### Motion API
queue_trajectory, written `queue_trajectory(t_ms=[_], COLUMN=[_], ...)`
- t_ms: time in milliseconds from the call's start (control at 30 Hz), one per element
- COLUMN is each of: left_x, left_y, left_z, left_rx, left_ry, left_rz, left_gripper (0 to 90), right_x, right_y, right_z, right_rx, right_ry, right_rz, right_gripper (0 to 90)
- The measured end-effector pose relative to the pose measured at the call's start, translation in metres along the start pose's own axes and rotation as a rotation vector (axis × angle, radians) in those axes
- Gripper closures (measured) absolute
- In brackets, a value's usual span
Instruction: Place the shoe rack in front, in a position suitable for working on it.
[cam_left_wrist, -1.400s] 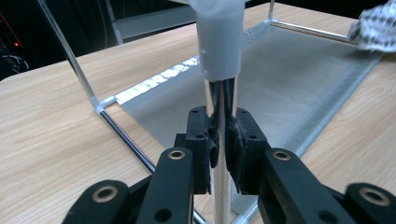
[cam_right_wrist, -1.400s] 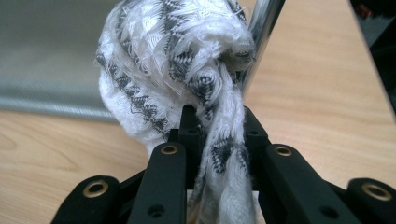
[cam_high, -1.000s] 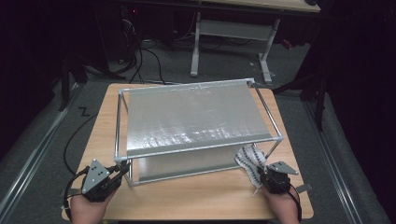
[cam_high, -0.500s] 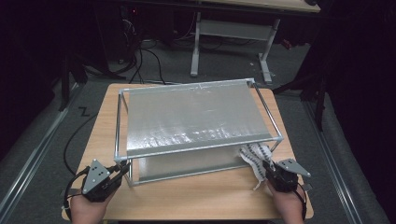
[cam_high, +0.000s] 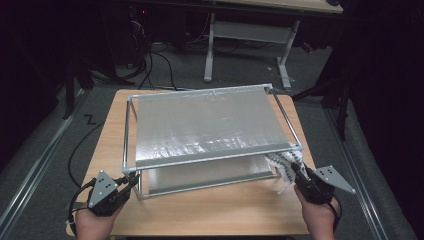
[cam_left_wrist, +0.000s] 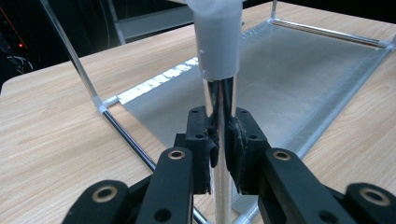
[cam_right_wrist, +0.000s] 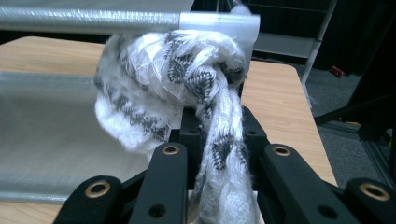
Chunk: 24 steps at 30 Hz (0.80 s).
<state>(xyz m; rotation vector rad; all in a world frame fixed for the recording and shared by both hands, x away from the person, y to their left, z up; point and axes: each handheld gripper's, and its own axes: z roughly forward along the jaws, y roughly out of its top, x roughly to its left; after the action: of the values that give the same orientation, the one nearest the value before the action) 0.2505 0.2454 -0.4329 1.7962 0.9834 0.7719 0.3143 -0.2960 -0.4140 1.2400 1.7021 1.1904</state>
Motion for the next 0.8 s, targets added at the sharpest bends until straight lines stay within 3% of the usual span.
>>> queue_trajectory(t_ms=[533, 700, 800], left_x=[0.000, 0.000, 0.000], left_y=[0.000, 0.000, 0.000], left_z=[0.000, 0.000, 0.001], left_rx=[-0.002, -0.002, -0.003], left_ry=[0.001, 0.003, 0.002], left_rz=[-0.006, -0.007, -0.009], left_gripper=[78.9, 78.9, 78.9], right_x=[-0.001, -0.002, -0.002], right_y=[-0.002, -0.007, -0.016], right_z=[0.001, 0.005, 0.011], right_rx=[0.011, 0.032, 0.074], right_ry=[-0.006, -0.007, 0.002], right_rz=[-0.006, -0.004, -0.005], right_gripper=[77.2, 77.3, 77.3])
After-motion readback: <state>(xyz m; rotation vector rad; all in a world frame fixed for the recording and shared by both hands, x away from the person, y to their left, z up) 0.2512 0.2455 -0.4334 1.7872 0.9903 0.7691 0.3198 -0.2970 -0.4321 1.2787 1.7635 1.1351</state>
